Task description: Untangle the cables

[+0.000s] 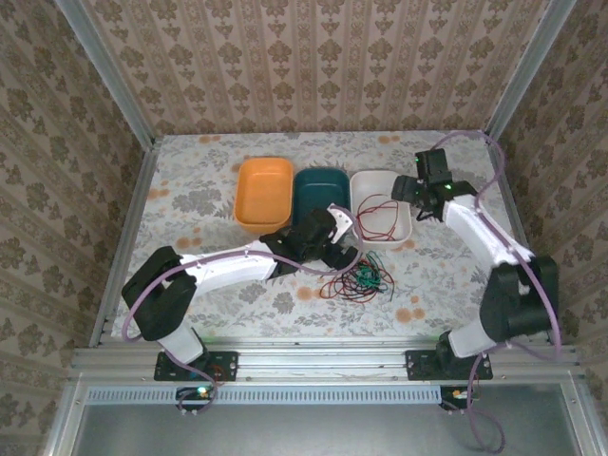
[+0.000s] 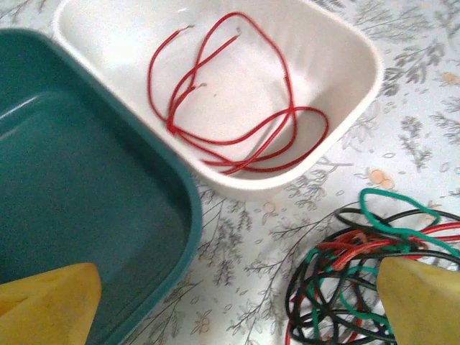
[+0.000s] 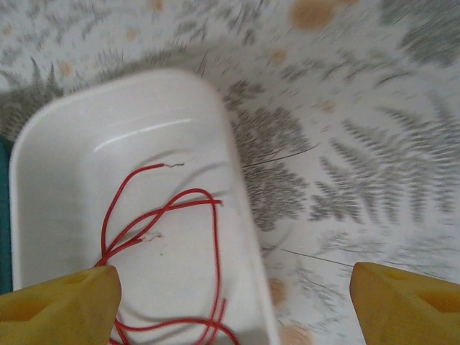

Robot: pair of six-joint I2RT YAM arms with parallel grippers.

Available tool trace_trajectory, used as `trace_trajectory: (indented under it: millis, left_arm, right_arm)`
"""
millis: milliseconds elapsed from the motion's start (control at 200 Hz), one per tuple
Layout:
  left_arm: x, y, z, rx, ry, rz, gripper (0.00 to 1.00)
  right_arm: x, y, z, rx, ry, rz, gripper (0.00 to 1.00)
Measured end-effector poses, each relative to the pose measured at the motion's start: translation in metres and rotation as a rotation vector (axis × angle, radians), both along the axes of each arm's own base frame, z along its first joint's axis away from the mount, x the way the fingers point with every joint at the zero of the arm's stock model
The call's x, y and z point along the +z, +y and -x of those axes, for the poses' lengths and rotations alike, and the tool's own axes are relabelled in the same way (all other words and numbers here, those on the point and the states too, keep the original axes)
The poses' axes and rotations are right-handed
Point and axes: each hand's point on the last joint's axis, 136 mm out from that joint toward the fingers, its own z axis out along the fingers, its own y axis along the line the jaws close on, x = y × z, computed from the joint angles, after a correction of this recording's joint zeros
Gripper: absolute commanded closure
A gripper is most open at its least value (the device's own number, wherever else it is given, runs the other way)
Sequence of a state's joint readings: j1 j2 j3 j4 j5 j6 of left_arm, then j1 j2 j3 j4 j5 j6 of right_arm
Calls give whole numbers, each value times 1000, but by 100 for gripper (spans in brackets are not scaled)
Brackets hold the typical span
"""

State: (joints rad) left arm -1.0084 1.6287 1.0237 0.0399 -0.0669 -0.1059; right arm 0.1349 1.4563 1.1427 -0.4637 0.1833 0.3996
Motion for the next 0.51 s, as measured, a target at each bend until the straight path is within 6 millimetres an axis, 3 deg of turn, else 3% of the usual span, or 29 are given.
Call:
trace_trajectory:
  millis: [115,210,290,420,505]
  left_arm:
    - [0,-5,6,-58,0,1,0]
    - [-1,-9,15,-121,12,1,0]
    - [-3,-12,23,-174,26,0,0]
    - [-13,-17,34,-233,49,-18,0]
    - [-24,-20,40,-250,57,-48,0]
  right_arm:
    - [32,1,33,16,-73,1,21]
    - [29,23,62,105,-55,-52,30]
    - [7,50,88,208,22,-131,38]
    - [-46,96,139,363,222,-257,46]
    - [-70,110,166,403,321,-286,49]
